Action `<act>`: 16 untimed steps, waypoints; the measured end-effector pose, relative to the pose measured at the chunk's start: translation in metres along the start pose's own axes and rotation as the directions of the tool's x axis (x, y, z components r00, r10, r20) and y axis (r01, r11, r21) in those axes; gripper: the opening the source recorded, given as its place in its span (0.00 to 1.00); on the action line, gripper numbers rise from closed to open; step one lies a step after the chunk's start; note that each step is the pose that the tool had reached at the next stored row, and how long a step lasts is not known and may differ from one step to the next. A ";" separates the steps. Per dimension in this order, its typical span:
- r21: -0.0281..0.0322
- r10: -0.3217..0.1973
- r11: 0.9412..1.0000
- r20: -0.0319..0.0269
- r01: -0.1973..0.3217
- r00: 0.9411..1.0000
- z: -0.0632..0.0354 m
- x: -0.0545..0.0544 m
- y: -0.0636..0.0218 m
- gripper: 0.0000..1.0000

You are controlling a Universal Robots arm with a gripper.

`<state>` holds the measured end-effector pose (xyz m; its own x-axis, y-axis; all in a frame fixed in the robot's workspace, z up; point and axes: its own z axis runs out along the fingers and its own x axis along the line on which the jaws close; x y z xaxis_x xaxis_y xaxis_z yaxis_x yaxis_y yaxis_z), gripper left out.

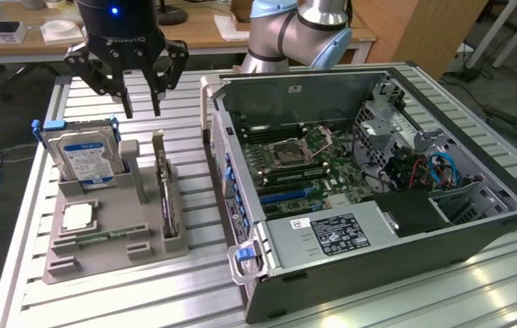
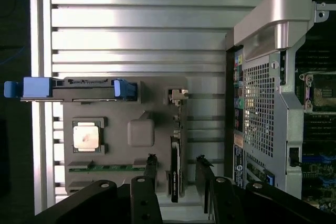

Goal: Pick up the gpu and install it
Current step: 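Pick up the gpu and move the gpu toward the slot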

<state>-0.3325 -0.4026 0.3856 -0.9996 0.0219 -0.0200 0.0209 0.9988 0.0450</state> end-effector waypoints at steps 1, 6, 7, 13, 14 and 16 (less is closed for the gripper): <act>0.000 0.000 1.000 0.000 0.000 1.000 0.0000 0.000 0.0000 0.43; 0.000 -0.004 1.000 0.000 0.004 1.000 0.0003 0.000 -0.0002 0.43; 0.000 -0.005 1.000 0.000 0.005 1.000 0.0005 0.000 -0.0003 0.43; 0.000 -0.011 1.000 -0.001 0.011 1.000 0.0018 0.000 -0.0007 0.43; 0.000 -0.012 1.000 -0.001 0.012 1.000 0.0019 0.000 -0.0007 0.43; 0.000 -0.013 1.000 -0.001 0.013 1.000 0.0022 0.000 -0.0007 0.43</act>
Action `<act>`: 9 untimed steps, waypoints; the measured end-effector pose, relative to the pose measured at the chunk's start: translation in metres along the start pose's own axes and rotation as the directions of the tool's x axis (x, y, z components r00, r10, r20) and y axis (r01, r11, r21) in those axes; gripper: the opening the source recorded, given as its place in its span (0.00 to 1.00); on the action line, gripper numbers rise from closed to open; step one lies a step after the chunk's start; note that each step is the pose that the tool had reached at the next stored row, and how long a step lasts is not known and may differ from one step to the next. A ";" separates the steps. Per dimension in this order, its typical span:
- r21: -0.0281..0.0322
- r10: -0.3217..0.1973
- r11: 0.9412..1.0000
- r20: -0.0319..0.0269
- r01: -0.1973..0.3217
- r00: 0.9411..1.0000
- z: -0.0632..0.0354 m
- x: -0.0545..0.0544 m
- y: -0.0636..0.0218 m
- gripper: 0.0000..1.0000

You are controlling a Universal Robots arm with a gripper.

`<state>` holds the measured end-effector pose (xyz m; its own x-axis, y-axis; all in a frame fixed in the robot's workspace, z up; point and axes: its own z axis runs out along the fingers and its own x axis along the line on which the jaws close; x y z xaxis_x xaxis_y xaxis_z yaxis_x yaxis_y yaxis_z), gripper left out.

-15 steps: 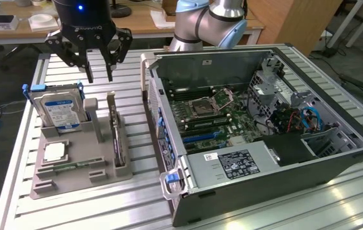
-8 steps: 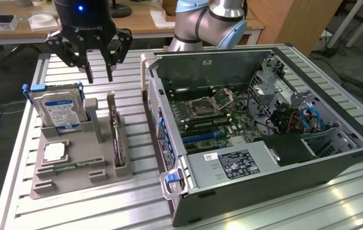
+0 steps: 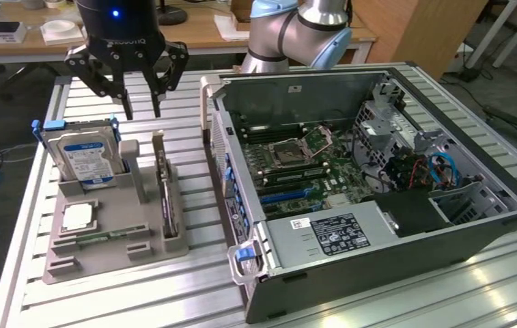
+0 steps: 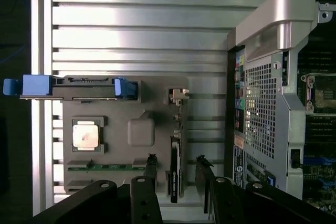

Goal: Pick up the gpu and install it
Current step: 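Pick up the gpu and move the gpu toward the slot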

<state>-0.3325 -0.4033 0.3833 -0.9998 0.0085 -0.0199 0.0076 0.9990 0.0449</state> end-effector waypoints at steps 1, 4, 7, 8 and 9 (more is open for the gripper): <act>0.000 -0.001 1.000 0.000 0.001 1.000 0.0001 0.000 0.0000 0.43; 0.000 -0.004 1.000 0.000 0.004 1.000 0.0005 0.000 0.0000 0.43; -0.001 -0.006 1.000 0.000 0.006 1.000 0.0009 0.000 -0.0001 0.43; -0.001 -0.007 1.000 0.000 0.007 1.000 0.0009 0.000 -0.0001 0.43; -0.002 -0.008 1.000 0.000 0.008 1.000 0.0010 0.000 -0.0001 0.43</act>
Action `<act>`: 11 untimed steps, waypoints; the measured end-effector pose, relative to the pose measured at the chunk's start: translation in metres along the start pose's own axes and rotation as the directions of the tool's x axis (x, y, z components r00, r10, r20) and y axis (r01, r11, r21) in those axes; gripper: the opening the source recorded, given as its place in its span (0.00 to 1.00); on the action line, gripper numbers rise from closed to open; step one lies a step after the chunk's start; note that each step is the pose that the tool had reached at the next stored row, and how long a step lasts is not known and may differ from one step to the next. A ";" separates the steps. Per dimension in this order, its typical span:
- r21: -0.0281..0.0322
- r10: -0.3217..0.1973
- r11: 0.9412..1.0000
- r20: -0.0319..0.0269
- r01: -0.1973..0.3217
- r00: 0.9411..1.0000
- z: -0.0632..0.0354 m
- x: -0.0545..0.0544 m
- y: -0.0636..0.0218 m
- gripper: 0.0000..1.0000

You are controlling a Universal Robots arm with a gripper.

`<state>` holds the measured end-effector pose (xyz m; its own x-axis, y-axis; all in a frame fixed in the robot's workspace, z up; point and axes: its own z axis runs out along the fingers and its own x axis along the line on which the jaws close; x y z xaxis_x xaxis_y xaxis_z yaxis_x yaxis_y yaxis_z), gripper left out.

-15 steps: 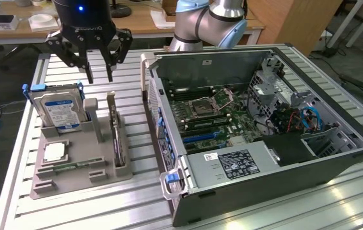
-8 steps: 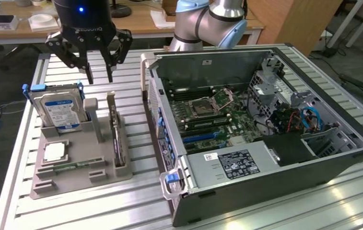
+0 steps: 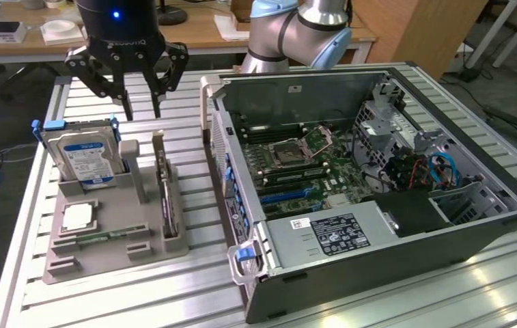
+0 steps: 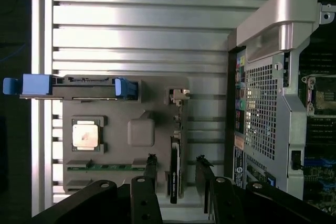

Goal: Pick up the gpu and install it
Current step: 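Pick up the gpu and move the gpu toward the slot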

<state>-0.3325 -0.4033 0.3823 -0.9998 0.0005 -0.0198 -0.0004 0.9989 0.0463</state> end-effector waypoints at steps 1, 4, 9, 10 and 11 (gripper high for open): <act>0.000 -0.001 1.000 0.000 0.001 1.000 0.0002 0.000 0.0000 0.43; -0.001 -0.002 1.000 0.000 0.002 1.000 0.0005 0.000 0.0000 0.43; -0.002 -0.006 1.000 0.000 0.006 1.000 0.0011 0.000 0.0000 0.43; -0.002 -0.007 1.000 0.000 0.007 1.000 0.0012 0.000 0.0000 0.43; -0.002 -0.008 1.000 0.000 0.008 1.000 0.0013 0.000 0.0000 0.43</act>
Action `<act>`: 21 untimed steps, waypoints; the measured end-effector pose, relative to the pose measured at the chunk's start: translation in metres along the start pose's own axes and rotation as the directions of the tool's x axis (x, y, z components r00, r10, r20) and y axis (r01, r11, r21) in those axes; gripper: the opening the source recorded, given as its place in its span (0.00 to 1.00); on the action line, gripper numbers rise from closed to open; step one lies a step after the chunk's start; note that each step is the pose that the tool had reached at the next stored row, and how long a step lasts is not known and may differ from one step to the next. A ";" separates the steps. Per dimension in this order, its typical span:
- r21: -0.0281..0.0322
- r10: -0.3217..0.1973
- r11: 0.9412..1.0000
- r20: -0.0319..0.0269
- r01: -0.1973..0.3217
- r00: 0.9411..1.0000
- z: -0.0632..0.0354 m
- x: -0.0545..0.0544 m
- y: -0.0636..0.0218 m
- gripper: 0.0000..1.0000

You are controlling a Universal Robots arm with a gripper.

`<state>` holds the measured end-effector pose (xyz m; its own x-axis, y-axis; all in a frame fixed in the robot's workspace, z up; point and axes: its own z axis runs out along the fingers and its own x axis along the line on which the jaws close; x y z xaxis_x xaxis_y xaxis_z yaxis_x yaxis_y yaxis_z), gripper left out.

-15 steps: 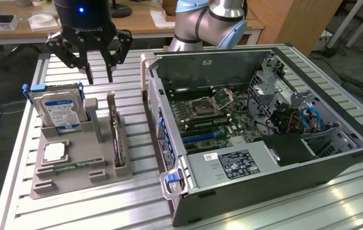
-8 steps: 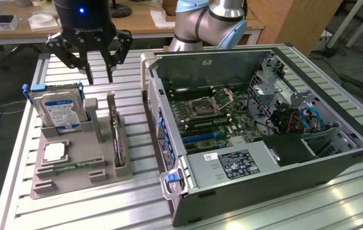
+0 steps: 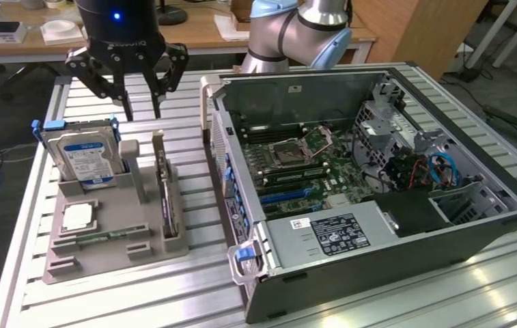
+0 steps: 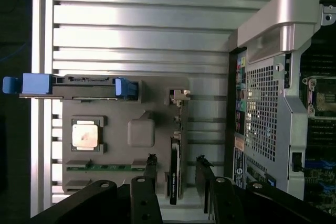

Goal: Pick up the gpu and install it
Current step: 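Pick up the gpu and move the gpu toward the slot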

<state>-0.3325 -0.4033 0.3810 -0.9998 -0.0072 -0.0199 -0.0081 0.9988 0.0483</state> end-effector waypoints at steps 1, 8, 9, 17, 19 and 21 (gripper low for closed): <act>0.000 -0.001 1.000 0.000 0.001 1.000 0.0001 0.000 0.0000 0.43; 0.000 -0.007 1.000 0.000 0.007 1.000 0.0009 0.000 -0.0001 0.43; 0.000 -0.008 1.000 0.000 0.008 1.000 0.0009 0.000 -0.0001 0.43; -0.001 -0.013 1.000 -0.001 0.013 1.000 0.0011 0.000 -0.0001 0.43; -0.001 -0.013 1.000 -0.001 0.013 1.000 0.0011 0.000 -0.0001 0.43; -0.001 -0.013 1.000 -0.001 0.013 1.000 0.0011 0.000 -0.0001 0.43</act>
<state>-0.3325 -0.4033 0.3799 -0.9996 -0.0200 -0.0200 -0.0209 0.9986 0.0486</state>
